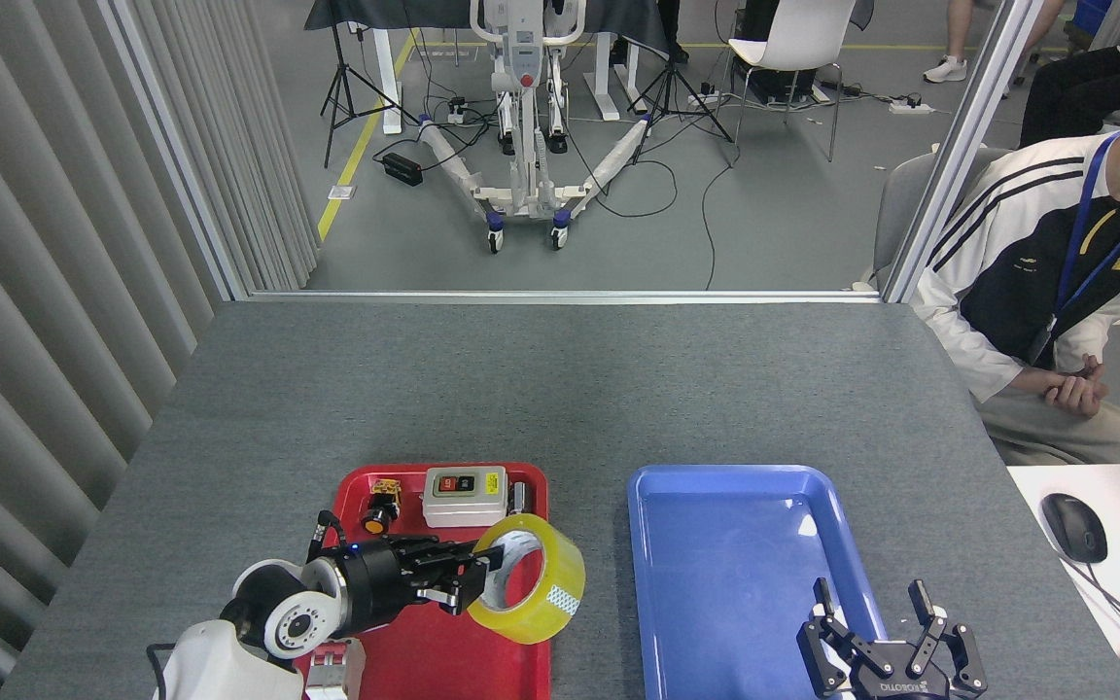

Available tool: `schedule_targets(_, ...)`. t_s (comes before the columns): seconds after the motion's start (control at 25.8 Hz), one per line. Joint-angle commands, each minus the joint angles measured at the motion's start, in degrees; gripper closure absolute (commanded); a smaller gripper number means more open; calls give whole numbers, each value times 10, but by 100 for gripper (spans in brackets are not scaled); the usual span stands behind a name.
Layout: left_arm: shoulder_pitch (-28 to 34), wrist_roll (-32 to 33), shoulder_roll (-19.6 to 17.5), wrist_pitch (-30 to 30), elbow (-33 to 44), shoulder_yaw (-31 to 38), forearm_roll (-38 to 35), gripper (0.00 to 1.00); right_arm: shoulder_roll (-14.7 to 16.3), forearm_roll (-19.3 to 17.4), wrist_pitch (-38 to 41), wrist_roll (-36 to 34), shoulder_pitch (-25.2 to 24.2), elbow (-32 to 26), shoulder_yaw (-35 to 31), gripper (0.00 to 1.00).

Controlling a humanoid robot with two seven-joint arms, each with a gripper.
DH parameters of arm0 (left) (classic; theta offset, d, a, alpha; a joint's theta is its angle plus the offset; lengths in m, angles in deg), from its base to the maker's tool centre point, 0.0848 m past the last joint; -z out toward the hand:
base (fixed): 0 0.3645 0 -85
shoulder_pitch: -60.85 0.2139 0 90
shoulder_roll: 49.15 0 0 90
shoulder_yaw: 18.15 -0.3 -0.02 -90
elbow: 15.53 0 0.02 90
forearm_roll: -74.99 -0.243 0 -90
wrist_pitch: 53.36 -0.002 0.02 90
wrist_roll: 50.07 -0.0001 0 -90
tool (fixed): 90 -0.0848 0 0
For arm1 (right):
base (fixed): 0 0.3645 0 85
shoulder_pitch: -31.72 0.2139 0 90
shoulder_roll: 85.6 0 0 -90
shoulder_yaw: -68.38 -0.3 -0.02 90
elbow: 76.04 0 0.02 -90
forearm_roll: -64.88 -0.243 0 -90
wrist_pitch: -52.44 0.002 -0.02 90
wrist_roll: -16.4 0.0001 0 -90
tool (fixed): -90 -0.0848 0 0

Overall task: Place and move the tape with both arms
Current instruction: 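Lift the tape with the left gripper and carry it toward the blue tray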

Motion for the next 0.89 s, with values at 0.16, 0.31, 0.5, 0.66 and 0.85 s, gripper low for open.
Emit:
schedule_targets(0.16,-26,-3,22,83,-118,8,156,100,-16,1,0,0,0,0,-2,0)
schedule_targets(0.31,-26,-3,47,83,-118,4,156,100,-17,2,0,0,1,-2,-1,0)
schedule_targets(0.5,-27,-2,53,83,-118,-1,157,100,-12,1,0,-1,1,-2,0,0)
schedule_targets(0.66,-27,-3,58,83,-114,-5,157,100,-10,1,0,-1,-1,-2,0,0)
schedule_targets(0.85,-26,-3,52,83,-90,-42,172,100,-10,1,0,-1,-1,-2,10,0)
